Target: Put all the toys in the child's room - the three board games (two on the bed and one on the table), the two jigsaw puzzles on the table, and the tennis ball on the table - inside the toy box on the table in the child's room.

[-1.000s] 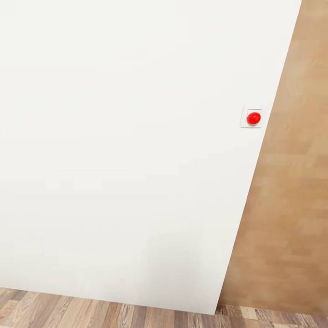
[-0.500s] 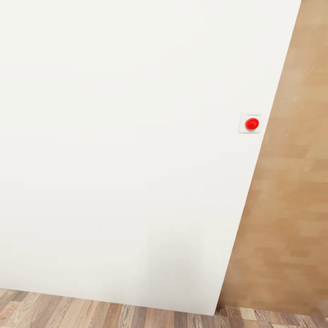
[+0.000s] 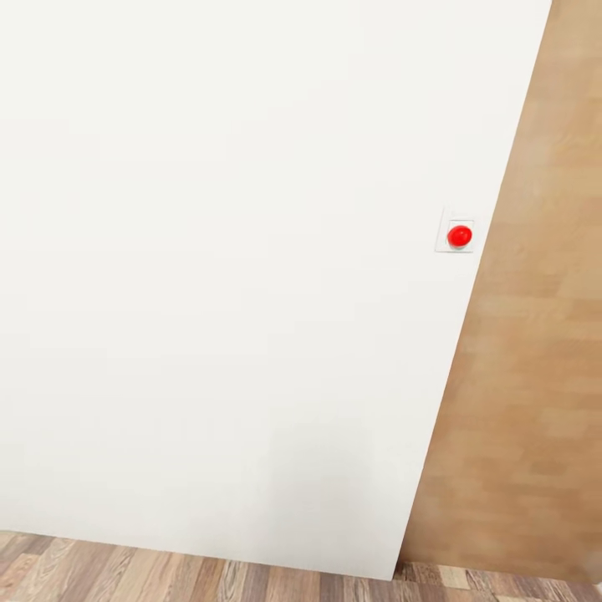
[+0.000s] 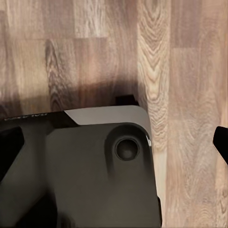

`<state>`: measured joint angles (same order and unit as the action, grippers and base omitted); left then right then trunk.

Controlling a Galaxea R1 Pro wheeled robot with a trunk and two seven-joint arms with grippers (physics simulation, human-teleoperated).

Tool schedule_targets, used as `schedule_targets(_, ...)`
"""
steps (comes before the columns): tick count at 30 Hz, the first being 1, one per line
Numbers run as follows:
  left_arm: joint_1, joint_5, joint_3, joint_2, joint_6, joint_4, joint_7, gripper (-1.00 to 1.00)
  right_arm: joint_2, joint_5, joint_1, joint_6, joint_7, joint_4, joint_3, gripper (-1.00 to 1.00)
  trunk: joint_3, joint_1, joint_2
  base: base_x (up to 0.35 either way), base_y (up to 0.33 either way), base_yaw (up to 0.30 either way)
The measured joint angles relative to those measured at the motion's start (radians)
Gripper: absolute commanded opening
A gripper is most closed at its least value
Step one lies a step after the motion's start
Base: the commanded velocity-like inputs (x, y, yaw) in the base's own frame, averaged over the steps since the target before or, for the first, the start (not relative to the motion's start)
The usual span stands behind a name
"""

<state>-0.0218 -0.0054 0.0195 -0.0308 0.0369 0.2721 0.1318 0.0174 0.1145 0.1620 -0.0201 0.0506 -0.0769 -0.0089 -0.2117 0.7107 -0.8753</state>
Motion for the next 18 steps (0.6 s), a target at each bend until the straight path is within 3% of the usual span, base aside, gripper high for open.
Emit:
schedule_targets(7,-0.085,0.009,-0.002,-0.001,-0.118,0.056,0.001,1.0,0.002,0.001,0.042,0.02,0.044,-0.004,0.0,1.0,0.022,-0.027,0.049,0.0,0.0,0.0)
schedule_targets(18,-0.133,0.011,-0.006,-0.009,-0.144,0.063,0.001,1.0,0.003,0.0,0.047,0.014,0.06,-0.014,0.002,1.0,0.057,-0.069,0.126,0.0,0.0,0.0)
